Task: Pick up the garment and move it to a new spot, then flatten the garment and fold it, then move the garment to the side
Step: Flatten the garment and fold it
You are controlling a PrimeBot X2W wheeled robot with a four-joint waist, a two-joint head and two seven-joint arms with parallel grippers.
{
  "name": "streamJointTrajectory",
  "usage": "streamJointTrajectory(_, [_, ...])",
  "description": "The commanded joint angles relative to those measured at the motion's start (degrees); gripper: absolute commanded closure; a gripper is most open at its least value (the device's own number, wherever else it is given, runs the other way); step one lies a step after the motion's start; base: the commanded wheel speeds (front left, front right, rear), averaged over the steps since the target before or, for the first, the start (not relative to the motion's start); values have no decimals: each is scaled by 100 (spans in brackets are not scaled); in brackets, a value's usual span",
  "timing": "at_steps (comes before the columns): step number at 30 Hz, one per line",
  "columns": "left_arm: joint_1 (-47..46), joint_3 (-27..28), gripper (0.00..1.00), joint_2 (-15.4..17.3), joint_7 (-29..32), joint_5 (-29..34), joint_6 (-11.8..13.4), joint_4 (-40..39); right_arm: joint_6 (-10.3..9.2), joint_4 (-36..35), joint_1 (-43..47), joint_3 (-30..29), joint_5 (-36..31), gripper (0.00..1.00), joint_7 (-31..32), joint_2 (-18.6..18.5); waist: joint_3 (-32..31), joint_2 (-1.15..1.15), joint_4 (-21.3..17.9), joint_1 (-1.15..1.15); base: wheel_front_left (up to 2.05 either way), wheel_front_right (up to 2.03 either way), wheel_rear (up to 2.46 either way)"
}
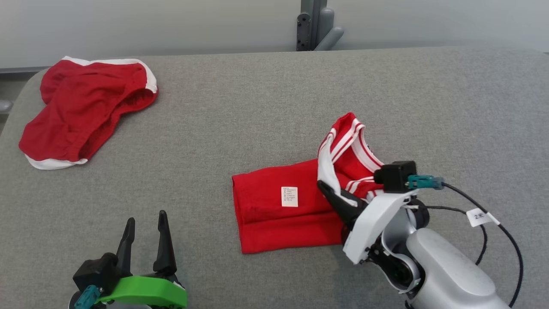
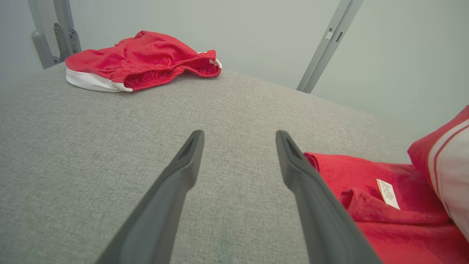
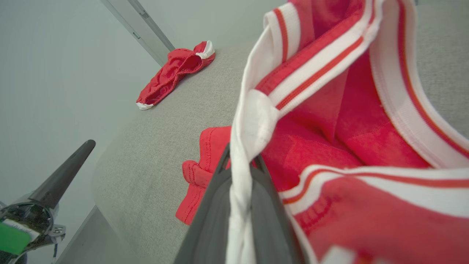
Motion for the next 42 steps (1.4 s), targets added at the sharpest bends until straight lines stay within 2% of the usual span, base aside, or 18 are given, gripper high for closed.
streamJointTrajectory(1, [-99, 1, 0, 3, -2, 55, -17, 5, 0, 56, -89, 76, -26, 100, 24, 81, -2, 31, 89, 0, 0, 0, 0])
streamJointTrajectory(9, [-172, -103, 0, -7, -2, 56, -47, 86, 1, 817, -479, 452, -32, 100, -104, 595, 6, 31, 361, 0, 0, 0, 0])
streamJointTrajectory(17, [-185, -239, 0, -17, -2, 52, -24, 155, 0, 1793, -884, 903, 60, 100, -333, 877, -37, 31, 561, 0, 0, 0, 0])
streamJointTrajectory(18, [-176, -255, 0, -18, -2, 46, -22, 161, 1, 1931, -933, 946, 34, 96, -365, 892, -48, 31, 580, 0, 0, 0, 0])
streamJointTrajectory(19, [-166, -270, 0, -19, -2, 37, -22, 172, 1, 2049, -981, 1009, 22, 67, -410, 917, -58, 31, 597, 0, 0, 0, 0])
streamJointTrajectory(20, [-166, -270, 0, -19, -2, 37, -22, 172, 1, 2049, -981, 1009, 22, 67, -410, 917, -58, 31, 597, 0, 0, 0, 0])
streamJointTrajectory(21, [-161, -293, 0, -20, -2, 17, -21, 192, 0, 2227, -1047, 1123, 99, 0, -477, 958, -77, 31, 626, 0, 0, 0, 0])
streamJointTrajectory(33, [-38, -279, 0, -22, -2, 25, -22, 222, 1, 2126, -1284, 1842, 539, 0, -876, 974, -203, 31, 565, 0, 0, 0, 0])
streamJointTrajectory(39, [35, -281, 0, -21, -2, 53, -13, 178, 0, 2013, -1371, 1864, 499, 0, -1042, 970, -301, 31, 413, 0, 0, 0, 0])
streamJointTrajectory(42, [87, -262, 0, -20, -2, 62, -4, 160, 0, 2051, -1354, 1852, 428, 0, -850, 972, -336, 31, 337, 0, 0, 0, 0])
